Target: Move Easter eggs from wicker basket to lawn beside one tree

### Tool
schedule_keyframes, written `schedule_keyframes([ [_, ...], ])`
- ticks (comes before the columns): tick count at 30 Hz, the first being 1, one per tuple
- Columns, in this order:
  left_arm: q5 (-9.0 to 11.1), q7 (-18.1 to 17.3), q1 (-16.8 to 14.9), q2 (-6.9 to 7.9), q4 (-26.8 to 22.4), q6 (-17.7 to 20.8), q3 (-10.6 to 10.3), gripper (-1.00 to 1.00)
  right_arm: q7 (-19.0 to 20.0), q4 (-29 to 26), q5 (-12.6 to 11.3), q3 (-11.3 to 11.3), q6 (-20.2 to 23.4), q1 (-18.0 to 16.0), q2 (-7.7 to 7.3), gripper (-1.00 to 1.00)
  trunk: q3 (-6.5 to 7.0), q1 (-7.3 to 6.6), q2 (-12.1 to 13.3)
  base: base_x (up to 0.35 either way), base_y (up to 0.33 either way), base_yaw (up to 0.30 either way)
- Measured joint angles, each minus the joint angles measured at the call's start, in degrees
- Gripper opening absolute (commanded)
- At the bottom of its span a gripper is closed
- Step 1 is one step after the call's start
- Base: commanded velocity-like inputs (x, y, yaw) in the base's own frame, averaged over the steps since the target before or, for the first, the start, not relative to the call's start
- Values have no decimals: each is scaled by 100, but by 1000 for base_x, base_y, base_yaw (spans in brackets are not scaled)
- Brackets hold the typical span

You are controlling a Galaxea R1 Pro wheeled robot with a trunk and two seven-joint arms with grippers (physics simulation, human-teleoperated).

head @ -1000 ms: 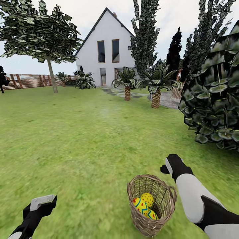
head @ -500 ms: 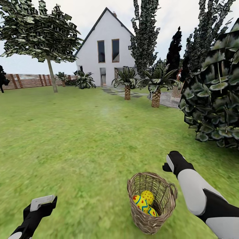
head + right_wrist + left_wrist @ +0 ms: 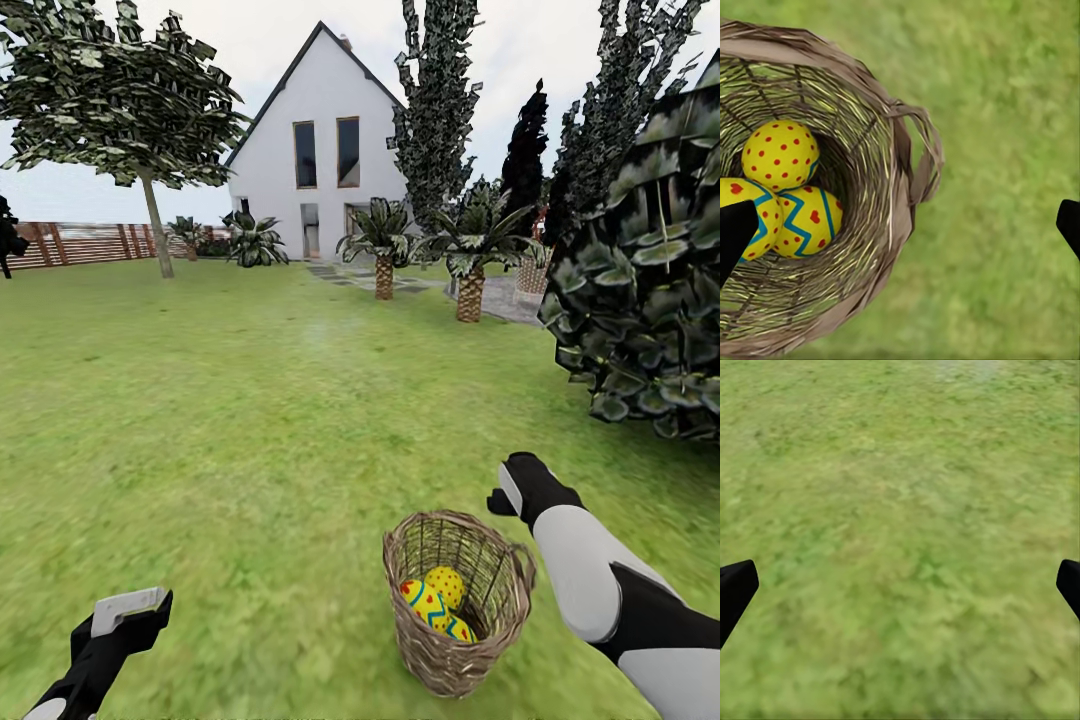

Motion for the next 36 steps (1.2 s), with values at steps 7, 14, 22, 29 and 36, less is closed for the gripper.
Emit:
schedule_keyframes([
  [7, -8, 0, 0, -3, 0, -27, 0, 100, 0, 23, 0, 4, 0, -6, 0, 100, -72, 88, -160, 0, 0, 0],
  [14, -25, 0, -1, 0, 2, -28, 0, 100, 7, 25, 0, 5, -3, -6, 5, 100, -197, 242, -441, 0, 0, 0],
  [22, -37, 0, -3, 0, 8, -15, 0, 100, 7, 109, -2, 6, -3, -6, -4, 100, -341, 418, -762, 0, 0, 0],
  [29, -38, 9, -3, -4, 9, -55, 0, 100, 7, 120, -2, 7, 0, -6, -9, 100, -341, 418, -764, 0, 0, 0],
  [36, -53, 1, 6, -8, 14, -57, -6, 100, 7, 126, -1, 2, 1, -7, -12, 100, -341, 417, -764, 28, -20, 0],
])
